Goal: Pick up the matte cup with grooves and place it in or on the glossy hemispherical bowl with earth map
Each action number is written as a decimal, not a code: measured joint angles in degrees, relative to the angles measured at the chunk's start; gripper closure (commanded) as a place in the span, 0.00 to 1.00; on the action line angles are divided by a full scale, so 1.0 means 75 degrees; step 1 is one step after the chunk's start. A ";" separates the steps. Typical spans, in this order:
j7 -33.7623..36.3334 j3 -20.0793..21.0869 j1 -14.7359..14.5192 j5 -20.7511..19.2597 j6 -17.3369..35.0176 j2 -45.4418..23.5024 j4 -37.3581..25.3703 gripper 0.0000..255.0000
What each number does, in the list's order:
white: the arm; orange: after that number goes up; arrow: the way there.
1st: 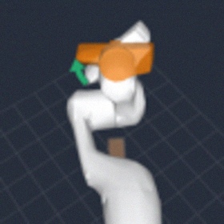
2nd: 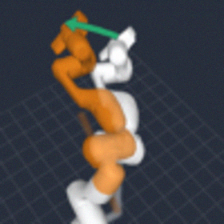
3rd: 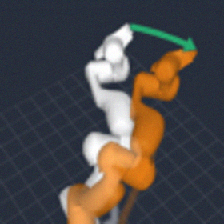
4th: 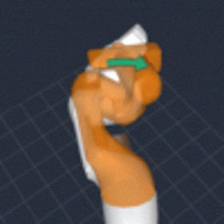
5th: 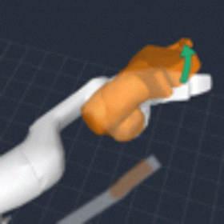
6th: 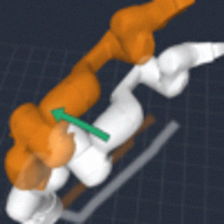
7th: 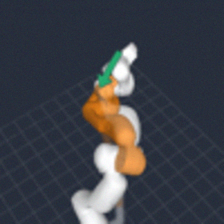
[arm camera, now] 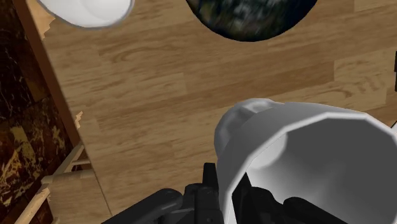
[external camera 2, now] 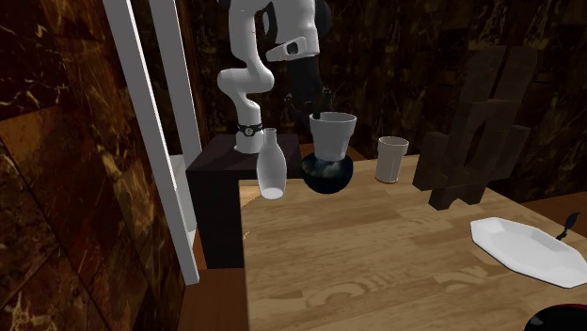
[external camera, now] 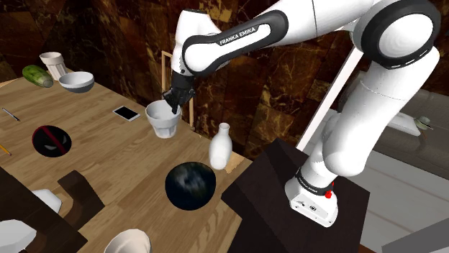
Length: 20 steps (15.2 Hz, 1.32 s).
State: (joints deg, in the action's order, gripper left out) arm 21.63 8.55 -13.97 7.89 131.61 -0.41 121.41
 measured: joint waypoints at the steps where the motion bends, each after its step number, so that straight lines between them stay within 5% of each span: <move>1: 0.0075 0.0048 -0.0048 0.0031 0.0025 0.0233 0.0250 1.00; 15: 0.1469 0.0959 -0.1023 0.0759 -0.0365 0.3694 0.3121 1.00; 20: 0.1848 0.1260 -0.1284 0.0961 -0.0325 0.4126 0.3534 1.00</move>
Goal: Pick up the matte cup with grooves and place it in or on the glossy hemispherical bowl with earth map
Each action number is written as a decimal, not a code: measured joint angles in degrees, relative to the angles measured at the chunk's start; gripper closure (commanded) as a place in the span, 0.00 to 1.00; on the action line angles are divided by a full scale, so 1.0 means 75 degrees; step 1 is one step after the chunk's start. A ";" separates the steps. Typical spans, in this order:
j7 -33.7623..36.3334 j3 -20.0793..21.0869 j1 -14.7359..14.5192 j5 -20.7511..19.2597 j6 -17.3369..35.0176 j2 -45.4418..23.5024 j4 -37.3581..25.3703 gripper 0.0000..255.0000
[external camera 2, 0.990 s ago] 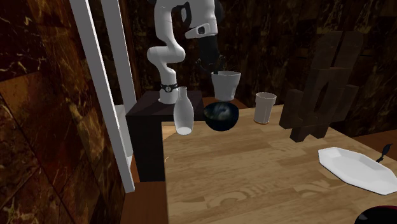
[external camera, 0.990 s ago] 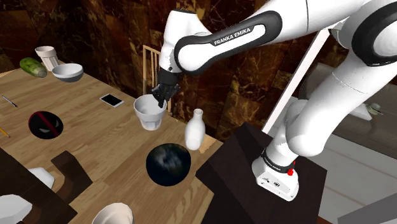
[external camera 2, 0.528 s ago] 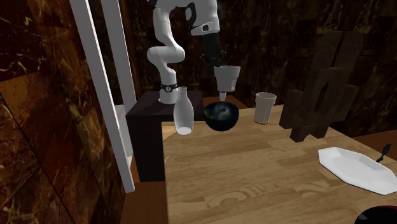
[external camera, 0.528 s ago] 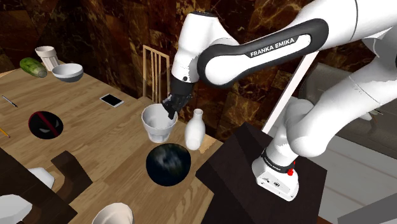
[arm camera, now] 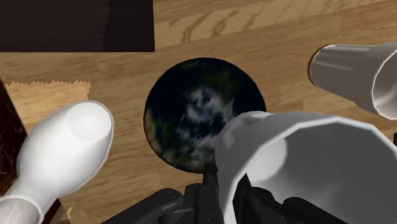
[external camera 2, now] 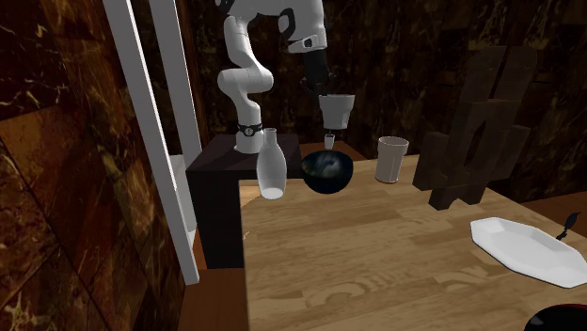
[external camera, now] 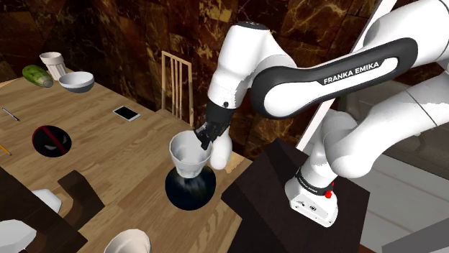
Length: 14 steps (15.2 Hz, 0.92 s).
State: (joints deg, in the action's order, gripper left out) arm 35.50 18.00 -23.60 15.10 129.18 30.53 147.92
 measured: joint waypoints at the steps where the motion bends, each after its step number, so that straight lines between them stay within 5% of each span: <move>1: 0.0007 0.0028 -0.0017 0.0025 0.0113 -0.0021 0.0092 1.00; 14: -0.0084 0.0266 -0.0059 0.0201 0.1720 -0.0829 0.0901 1.00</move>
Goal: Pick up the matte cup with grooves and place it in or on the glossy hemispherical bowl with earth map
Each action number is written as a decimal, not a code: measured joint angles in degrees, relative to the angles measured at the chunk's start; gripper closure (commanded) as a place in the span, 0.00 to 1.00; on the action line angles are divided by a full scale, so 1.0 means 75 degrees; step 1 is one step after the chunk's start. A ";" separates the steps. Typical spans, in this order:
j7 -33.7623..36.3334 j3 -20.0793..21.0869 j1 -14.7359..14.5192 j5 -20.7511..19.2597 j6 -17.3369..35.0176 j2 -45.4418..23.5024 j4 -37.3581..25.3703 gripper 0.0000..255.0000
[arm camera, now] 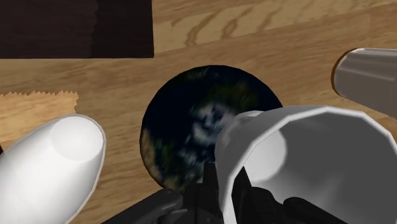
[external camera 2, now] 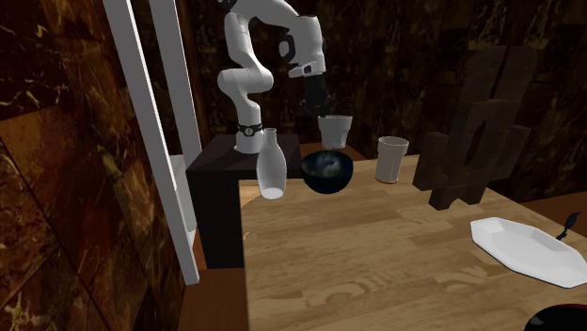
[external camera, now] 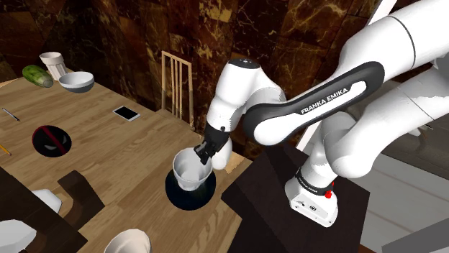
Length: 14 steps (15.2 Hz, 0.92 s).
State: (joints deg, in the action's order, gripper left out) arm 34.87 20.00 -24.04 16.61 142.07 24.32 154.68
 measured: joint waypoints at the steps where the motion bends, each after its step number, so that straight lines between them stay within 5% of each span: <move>1: -0.0002 0.0023 0.0003 0.0006 0.0137 -0.0099 0.0038 1.00; 9: -0.0022 0.0073 0.0002 0.0034 0.0514 -0.0334 0.0178 1.00; 10: -0.0022 0.0072 0.0002 0.0035 0.0516 -0.0334 0.0179 0.00; 14: -0.0023 0.0072 0.0002 0.0035 0.0518 -0.0333 0.0177 0.00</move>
